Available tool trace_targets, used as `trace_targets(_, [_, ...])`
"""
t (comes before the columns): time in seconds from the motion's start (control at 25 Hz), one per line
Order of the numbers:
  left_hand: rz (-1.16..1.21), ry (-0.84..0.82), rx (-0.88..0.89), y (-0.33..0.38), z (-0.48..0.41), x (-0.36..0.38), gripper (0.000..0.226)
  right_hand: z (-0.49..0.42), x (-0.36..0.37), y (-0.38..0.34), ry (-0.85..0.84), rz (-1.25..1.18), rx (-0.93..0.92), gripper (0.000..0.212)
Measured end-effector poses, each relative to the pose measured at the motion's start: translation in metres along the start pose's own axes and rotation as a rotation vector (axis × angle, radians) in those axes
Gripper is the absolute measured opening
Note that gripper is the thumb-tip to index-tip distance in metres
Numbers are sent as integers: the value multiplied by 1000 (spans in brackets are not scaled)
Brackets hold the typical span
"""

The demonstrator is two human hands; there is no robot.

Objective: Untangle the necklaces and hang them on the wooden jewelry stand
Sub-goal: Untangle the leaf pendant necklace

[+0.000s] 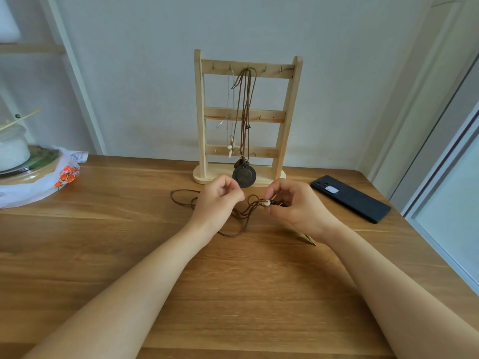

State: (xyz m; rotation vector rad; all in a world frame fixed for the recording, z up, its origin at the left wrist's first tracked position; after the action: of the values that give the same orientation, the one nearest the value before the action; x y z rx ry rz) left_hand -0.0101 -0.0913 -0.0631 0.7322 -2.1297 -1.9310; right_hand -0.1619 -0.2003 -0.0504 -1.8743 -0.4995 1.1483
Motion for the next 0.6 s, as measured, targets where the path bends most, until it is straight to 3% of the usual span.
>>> trace_targets(0.12, [-18, -142, 21, 4, 2, 6, 19, 0, 2, 0, -21, 5, -13, 19])
trace_targets(0.28, [-48, -132, 24, 4, 2, 5, 22, -1, 1, 4, -30, 19, 4, 20])
trace_targets(0.48, [392, -385, -43, -1, -5, 6, 30, -1, 2, 11, -56, -80, 90, 14])
trace_targets(0.6, [647, -317, -53, 1, -8, -8, 26, -2, -4, 18, -14, -43, 166, 13])
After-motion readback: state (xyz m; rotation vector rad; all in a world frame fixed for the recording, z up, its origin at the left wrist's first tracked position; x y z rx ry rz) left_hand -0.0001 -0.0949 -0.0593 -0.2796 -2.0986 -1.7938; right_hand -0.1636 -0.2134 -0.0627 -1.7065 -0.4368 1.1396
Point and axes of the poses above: each hand's wrist, its own z-axis away from the middle knuckle, its own x-axis out of the palm, y = z × x, the point moved 5 cm from there along -z, towards the middle knuckle, and after that the axes turned 9 degrees about -y, right-handed, at the moved point
